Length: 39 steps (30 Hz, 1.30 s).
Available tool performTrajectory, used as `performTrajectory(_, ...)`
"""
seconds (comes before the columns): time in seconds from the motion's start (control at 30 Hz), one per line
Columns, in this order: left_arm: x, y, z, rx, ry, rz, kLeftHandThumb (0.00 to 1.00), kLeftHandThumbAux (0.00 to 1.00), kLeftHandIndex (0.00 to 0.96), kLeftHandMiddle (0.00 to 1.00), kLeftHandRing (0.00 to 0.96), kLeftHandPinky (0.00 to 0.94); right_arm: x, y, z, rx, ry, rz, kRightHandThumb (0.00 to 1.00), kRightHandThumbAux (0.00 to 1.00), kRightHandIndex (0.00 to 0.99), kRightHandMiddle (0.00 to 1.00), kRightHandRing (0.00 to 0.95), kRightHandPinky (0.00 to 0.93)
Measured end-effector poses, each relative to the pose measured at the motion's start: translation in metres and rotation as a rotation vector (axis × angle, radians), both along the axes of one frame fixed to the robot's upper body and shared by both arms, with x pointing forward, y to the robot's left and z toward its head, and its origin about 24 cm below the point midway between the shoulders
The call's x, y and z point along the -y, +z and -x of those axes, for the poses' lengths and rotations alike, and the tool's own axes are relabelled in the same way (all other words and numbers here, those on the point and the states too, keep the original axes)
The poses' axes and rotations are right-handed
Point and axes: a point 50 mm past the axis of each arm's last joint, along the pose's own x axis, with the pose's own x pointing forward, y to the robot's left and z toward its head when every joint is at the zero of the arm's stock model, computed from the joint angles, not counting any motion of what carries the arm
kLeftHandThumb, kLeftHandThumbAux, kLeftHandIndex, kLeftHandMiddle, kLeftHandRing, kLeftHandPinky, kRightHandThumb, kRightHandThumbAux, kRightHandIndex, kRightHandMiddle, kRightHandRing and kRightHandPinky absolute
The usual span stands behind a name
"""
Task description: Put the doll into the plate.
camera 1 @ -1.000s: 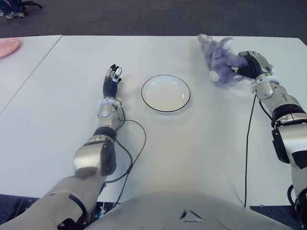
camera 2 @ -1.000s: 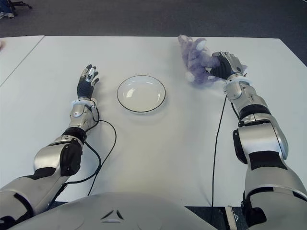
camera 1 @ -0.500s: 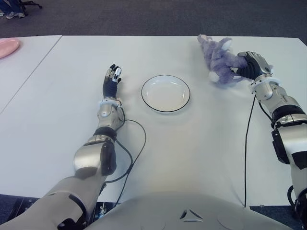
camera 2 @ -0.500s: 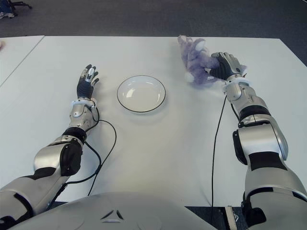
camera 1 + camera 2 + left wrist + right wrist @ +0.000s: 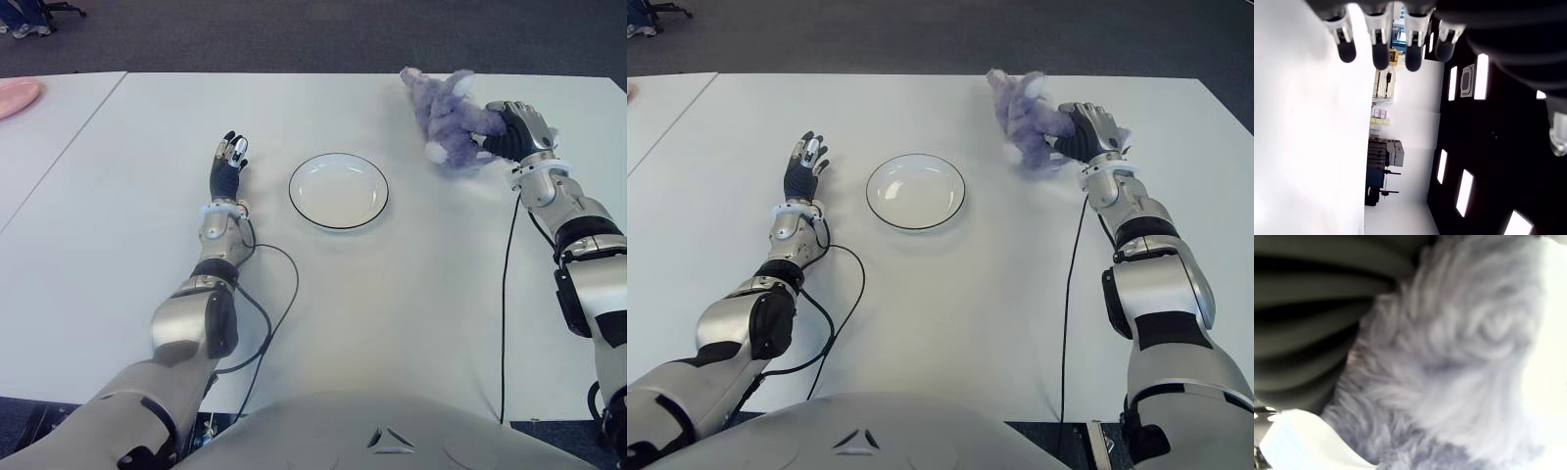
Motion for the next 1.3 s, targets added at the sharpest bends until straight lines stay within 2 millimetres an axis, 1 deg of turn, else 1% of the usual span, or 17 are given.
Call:
performTrajectory(0.2,0.001,0.0,0.0,-0.002,-0.005,-0.01,0.0,0.427,0.104,0.121,0.105,0.094,-0.009,0.005,0.0,0.067,0.052,0.001,0.71,0.719,0.44,0.863,0.852,0.841)
performTrajectory(0.53,0.001,0.0,0.0,-0.001,-0.001,-0.009,0.0,0.432,0.104,0.121,0.106,0.09,-0.05,0.012,-0.001,0.189,0.267,-0.035,0.71,0.718,0.44,0.877,0.871,0.856)
performTrajectory(0.63,0.001,0.0,-0.001,-0.001,-0.003,-0.007,0.0,0.433,0.106,0.121,0.105,0.088,-0.058,0.015,0.0,0.216,0.323,-0.052,0.71,0.718,0.44,0.881,0.875,0.861)
performTrajectory(0.83,0.002,0.0,-0.001,-0.001,-0.004,-0.007,0.0,0.432,0.108,0.12,0.103,0.088,-0.069,0.019,0.003,0.256,0.408,-0.082,0.709,0.718,0.44,0.886,0.88,0.866)
performTrajectory(1.07,0.002,0.0,0.0,-0.001,-0.002,-0.006,0.0,0.428,0.103,0.118,0.101,0.084,-0.078,0.021,0.006,0.298,0.465,-0.109,0.707,0.718,0.44,0.883,0.878,0.861)
performTrajectory(1.3,0.002,0.0,0.0,-0.001,-0.003,-0.006,0.0,0.431,0.106,0.122,0.104,0.091,-0.093,0.024,0.008,0.334,0.545,-0.14,0.707,0.718,0.44,0.886,0.88,0.871)
